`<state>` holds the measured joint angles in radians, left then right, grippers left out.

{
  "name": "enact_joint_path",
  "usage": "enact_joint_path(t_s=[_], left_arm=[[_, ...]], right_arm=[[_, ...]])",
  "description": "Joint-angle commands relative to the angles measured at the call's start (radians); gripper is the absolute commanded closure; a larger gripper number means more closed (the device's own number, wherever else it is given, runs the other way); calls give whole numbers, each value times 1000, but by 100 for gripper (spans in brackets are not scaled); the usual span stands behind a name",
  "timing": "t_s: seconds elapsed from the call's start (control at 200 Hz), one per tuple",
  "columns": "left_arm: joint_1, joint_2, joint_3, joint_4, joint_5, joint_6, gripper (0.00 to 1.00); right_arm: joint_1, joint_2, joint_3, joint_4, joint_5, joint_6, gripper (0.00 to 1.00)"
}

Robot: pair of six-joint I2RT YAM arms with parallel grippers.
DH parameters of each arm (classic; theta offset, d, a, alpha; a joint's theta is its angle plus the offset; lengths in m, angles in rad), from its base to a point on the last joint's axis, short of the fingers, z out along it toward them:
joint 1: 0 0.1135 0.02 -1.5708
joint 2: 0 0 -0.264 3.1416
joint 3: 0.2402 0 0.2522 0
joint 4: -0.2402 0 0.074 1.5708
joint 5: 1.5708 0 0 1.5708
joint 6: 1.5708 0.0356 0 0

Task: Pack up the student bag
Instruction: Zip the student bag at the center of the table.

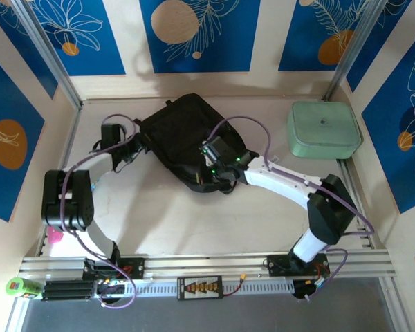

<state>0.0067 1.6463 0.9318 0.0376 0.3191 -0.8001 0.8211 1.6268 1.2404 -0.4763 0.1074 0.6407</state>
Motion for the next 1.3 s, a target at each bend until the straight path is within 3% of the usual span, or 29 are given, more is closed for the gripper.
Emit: enact_joint_path(t_s=[0.0,0.16,0.255,0.41,0.81,1.07,1.295], left_arm=[[30,-111,-71,-101,-38,27,32],[33,-232,-137,-183,64,-3,27],[24,-297,-215,-116,165,-96,27],[-9,-372,-317,8,236,-248,26],[-96,-270,-362,268,282,-417,27],[-131,-179,-316,295,265,-418,41],[-129,-147,-255,198,211,-348,73]], right_arm=[[17,52,105,98,-146,-39,100],[27,158,223,105,-203,-55,100],[36,204,268,105,-221,-53,100],[48,237,288,112,-247,-41,100],[68,245,271,99,-298,-44,100],[85,234,244,79,-327,-83,100],[93,186,184,-4,-190,-78,100]])
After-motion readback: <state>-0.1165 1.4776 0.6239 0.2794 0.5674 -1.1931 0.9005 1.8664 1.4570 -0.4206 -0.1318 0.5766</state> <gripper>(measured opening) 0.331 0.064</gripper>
